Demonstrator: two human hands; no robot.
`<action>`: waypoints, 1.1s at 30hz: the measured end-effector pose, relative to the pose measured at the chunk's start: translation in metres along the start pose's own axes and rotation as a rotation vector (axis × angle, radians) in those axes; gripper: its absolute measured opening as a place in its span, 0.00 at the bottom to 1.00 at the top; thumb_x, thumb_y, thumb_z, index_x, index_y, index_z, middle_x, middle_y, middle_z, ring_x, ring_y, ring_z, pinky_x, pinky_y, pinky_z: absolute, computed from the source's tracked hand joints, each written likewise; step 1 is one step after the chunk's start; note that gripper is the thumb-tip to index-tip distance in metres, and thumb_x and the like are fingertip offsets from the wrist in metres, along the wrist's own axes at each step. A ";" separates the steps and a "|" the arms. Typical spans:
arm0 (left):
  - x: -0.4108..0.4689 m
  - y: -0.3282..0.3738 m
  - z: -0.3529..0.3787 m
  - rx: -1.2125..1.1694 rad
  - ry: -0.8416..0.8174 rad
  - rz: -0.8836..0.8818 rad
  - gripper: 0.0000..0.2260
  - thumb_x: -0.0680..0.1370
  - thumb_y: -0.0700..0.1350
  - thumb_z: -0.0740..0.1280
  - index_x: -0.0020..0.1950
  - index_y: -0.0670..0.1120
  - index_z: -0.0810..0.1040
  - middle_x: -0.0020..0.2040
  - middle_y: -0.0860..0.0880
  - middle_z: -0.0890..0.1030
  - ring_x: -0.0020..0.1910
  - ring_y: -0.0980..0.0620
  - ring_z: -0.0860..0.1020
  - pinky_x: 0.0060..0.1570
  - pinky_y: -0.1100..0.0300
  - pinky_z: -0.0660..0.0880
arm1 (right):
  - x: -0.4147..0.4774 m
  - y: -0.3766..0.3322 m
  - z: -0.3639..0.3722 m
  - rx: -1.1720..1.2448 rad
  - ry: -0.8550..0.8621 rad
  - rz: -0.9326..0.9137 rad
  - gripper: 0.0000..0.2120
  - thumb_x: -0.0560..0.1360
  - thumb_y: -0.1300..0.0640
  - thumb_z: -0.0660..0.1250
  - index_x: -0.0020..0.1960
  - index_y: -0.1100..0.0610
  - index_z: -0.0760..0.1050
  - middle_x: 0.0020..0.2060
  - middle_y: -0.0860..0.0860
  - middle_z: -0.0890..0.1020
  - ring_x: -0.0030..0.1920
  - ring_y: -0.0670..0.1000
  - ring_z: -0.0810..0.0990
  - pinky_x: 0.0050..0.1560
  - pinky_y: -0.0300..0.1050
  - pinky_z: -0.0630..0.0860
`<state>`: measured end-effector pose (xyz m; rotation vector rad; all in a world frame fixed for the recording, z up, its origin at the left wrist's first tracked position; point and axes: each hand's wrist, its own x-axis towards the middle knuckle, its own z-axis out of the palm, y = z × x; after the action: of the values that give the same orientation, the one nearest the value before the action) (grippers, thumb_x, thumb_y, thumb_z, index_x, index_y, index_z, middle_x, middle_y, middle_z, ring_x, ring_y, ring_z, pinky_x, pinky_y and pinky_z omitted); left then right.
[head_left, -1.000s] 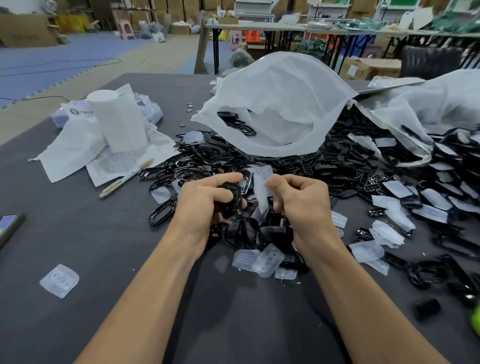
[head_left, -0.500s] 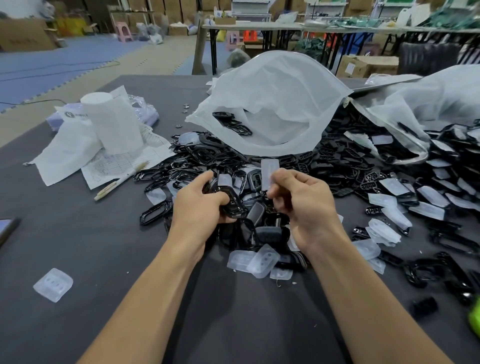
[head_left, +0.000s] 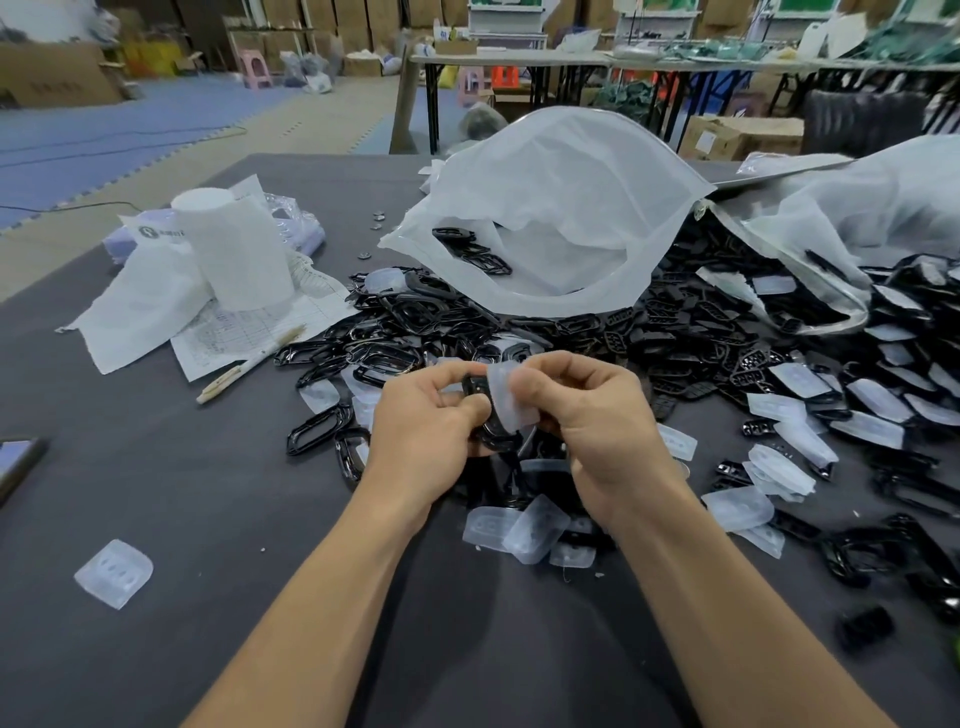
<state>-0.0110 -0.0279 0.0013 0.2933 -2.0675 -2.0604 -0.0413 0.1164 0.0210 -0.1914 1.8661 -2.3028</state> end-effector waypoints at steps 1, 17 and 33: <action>-0.001 0.000 0.001 0.000 -0.011 0.001 0.10 0.78 0.34 0.73 0.52 0.49 0.87 0.39 0.41 0.87 0.36 0.45 0.86 0.33 0.57 0.81 | -0.001 0.001 0.001 -0.048 -0.006 -0.018 0.10 0.72 0.66 0.78 0.34 0.55 0.85 0.32 0.53 0.85 0.34 0.50 0.81 0.40 0.44 0.81; -0.002 0.002 0.001 -0.310 -0.164 -0.119 0.16 0.81 0.28 0.62 0.57 0.43 0.85 0.48 0.35 0.80 0.47 0.41 0.84 0.46 0.52 0.84 | -0.003 0.013 0.006 -0.577 0.266 -0.227 0.07 0.70 0.54 0.79 0.35 0.49 0.84 0.29 0.43 0.84 0.30 0.43 0.82 0.32 0.36 0.77; -0.007 0.005 0.009 -0.297 -0.023 -0.108 0.16 0.79 0.29 0.64 0.48 0.46 0.88 0.42 0.39 0.82 0.37 0.48 0.82 0.36 0.59 0.82 | 0.004 0.013 -0.001 -0.626 0.165 -0.177 0.07 0.70 0.51 0.78 0.39 0.49 0.80 0.34 0.42 0.84 0.34 0.42 0.81 0.38 0.39 0.79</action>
<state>-0.0070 -0.0174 0.0066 0.3389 -1.7579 -2.4049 -0.0446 0.1141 0.0079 -0.2570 2.7046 -1.7919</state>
